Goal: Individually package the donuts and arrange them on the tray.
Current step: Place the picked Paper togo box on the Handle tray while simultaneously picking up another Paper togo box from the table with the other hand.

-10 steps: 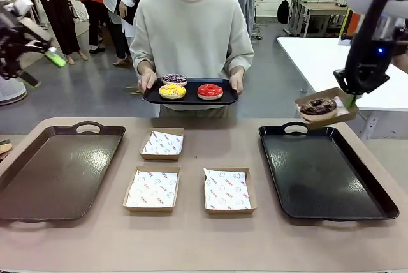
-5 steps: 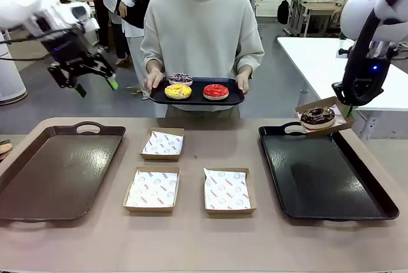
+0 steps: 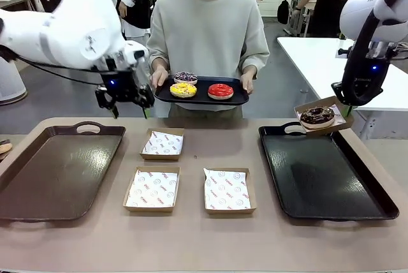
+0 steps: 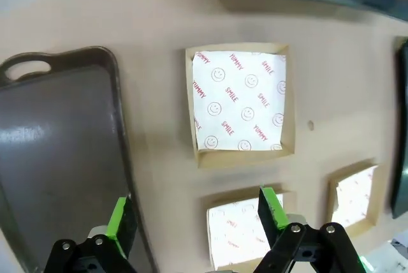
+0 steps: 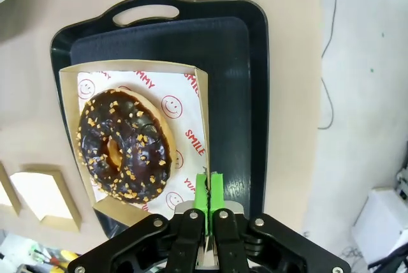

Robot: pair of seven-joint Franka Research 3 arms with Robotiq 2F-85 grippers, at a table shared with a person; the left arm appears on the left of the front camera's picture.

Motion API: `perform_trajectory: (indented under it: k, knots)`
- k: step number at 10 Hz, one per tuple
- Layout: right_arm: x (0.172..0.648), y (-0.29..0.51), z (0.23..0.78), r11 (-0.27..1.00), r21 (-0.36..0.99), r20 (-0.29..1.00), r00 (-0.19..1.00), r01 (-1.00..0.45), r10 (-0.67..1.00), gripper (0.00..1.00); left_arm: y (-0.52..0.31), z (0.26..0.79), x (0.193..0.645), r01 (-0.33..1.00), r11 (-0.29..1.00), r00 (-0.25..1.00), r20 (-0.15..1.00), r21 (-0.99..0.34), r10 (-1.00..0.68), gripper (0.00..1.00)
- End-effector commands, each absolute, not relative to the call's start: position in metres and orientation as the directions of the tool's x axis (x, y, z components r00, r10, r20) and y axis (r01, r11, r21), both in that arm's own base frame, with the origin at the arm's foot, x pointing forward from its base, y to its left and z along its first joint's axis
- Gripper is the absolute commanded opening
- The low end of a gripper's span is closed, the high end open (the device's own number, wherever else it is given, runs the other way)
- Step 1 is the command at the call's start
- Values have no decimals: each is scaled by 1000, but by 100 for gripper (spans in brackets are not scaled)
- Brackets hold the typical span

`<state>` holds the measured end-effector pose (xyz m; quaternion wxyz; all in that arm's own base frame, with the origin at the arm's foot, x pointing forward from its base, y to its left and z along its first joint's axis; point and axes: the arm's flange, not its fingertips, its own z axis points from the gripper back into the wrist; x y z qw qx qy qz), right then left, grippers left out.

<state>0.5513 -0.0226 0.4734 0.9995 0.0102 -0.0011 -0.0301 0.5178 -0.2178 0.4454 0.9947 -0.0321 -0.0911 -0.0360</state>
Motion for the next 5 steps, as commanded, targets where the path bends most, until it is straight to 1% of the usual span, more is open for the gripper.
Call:
perform_trajectory:
  k: [1,4,5]
  knots:
    - [550,-23,474,998,19,-1,998,60,-60,1,-233,415,530,62,998,981,185,-19,-57,100]
    - [550,-23,474,998,19,-1,998,60,-60,1,-239,373,537,60,998,983,176,-34,-53,100]
    - [550,-23,474,998,19,-1,998,60,-60,1,-237,363,539,69,998,982,176,-14,-66,100]
